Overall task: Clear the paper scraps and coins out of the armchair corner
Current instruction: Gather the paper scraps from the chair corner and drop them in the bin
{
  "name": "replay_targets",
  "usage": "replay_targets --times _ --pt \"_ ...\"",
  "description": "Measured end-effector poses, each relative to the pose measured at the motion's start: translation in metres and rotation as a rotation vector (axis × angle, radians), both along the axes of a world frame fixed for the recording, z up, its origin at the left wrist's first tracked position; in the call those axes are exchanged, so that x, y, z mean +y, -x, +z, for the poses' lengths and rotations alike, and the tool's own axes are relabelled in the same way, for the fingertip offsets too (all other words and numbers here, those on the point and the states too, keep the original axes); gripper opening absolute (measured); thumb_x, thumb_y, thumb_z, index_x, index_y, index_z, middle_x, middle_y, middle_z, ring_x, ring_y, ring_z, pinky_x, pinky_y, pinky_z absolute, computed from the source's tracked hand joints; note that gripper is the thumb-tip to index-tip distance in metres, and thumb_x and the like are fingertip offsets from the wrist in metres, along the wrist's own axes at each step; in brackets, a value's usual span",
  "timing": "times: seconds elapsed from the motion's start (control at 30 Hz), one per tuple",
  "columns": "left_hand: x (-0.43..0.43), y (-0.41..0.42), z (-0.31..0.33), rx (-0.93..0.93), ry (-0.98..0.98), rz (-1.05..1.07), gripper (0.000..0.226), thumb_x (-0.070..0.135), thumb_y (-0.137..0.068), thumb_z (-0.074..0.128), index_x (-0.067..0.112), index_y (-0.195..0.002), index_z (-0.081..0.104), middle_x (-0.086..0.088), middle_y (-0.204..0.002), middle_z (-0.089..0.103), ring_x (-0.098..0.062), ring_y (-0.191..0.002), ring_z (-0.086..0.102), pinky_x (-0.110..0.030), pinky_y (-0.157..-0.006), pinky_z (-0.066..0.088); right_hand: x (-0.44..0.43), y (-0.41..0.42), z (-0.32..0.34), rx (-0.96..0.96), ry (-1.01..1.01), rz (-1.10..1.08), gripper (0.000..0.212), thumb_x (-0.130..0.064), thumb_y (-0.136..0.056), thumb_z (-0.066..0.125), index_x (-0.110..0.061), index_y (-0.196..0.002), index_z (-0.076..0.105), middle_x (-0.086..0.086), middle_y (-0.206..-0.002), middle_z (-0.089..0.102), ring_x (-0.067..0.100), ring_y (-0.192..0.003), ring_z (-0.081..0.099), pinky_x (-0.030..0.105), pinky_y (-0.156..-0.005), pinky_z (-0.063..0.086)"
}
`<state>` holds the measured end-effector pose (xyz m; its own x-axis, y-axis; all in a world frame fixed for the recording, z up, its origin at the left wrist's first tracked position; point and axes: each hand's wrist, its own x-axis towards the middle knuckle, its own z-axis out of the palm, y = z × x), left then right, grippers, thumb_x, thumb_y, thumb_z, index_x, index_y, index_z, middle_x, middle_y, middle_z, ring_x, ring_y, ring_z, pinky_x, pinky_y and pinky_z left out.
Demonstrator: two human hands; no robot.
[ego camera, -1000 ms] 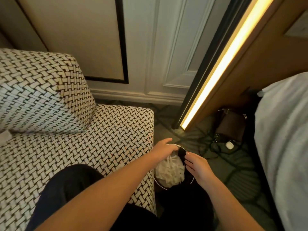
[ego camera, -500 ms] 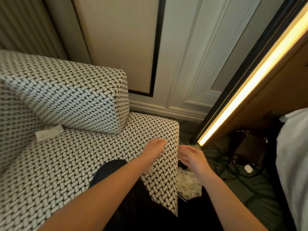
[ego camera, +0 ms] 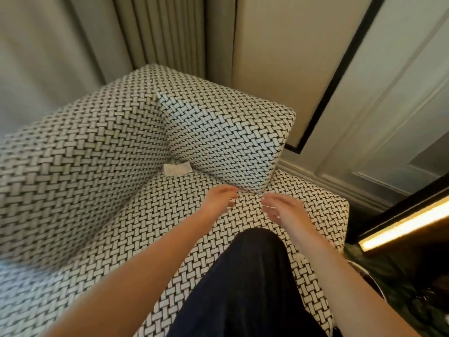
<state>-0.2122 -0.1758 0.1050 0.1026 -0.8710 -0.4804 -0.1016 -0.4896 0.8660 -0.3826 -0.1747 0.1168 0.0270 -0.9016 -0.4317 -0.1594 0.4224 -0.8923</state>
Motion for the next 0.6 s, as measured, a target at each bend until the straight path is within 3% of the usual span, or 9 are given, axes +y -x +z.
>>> replay_targets --times 0.23,0.33,0.4,0.5,0.6 --pt "0.004 -0.1 -0.06 -0.361 -0.17 0.079 0.045 0.027 -0.092 0.055 0.019 -0.135 0.047 0.0 -0.144 0.042 -0.016 -0.122 0.043 -0.031 -0.104 0.035 -0.014 -0.054 -0.016 0.037 0.004 0.163 0.016 -0.018 -0.092 0.057 -0.019 -0.104 0.066 -0.004 -0.106 0.068 0.01 -0.097 0.065 0.024 -0.087 0.05" --pt "0.004 -0.133 -0.082 -0.727 -0.328 -0.09 0.081 0.047 -0.085 0.06 0.026 -0.15 0.016 -0.007 -0.158 0.007 -0.032 -0.144 0.006 -0.053 -0.115 0.014 -0.024 -0.073 -0.022 0.083 0.014 0.25 0.014 -0.019 -0.092 0.057 -0.023 -0.102 0.065 -0.004 -0.107 0.067 0.009 -0.098 0.063 0.026 -0.091 0.049" --pt "0.002 -0.149 -0.094 -0.822 -0.393 -0.237 0.096 0.061 -0.083 0.054 0.029 -0.15 -0.007 -0.006 -0.156 -0.02 -0.034 -0.142 -0.019 -0.057 -0.112 -0.003 -0.032 -0.088 -0.027 0.123 0.021 0.313 0.012 -0.02 -0.092 0.057 -0.027 -0.1 0.063 -0.006 -0.105 0.067 0.009 -0.1 0.062 0.029 -0.094 0.049" --pt "-0.003 -0.155 -0.111 -0.858 -0.402 -0.317 0.105 0.075 -0.078 0.044 0.033 -0.143 -0.027 -0.006 -0.146 -0.041 -0.035 -0.134 -0.037 -0.06 -0.108 -0.015 -0.047 -0.108 -0.038 0.212 0.052 0.393 0.019 -0.024 -0.092 0.056 -0.024 -0.11 0.062 -0.008 -0.109 0.065 0.007 -0.103 0.059 0.03 -0.097 0.046" --pt "-0.005 -0.155 -0.121 -0.853 -0.422 -0.328 0.106 0.08 -0.076 0.039 0.034 -0.137 -0.036 -0.004 -0.138 -0.051 -0.034 -0.127 -0.045 -0.06 -0.103 -0.022 -0.063 -0.127 -0.049 0.313 0.102 0.526 0.027 -0.025 -0.094 0.053 -0.02 -0.119 0.059 -0.009 -0.119 0.06 0.003 -0.105 0.053 0.012 -0.08 0.041"
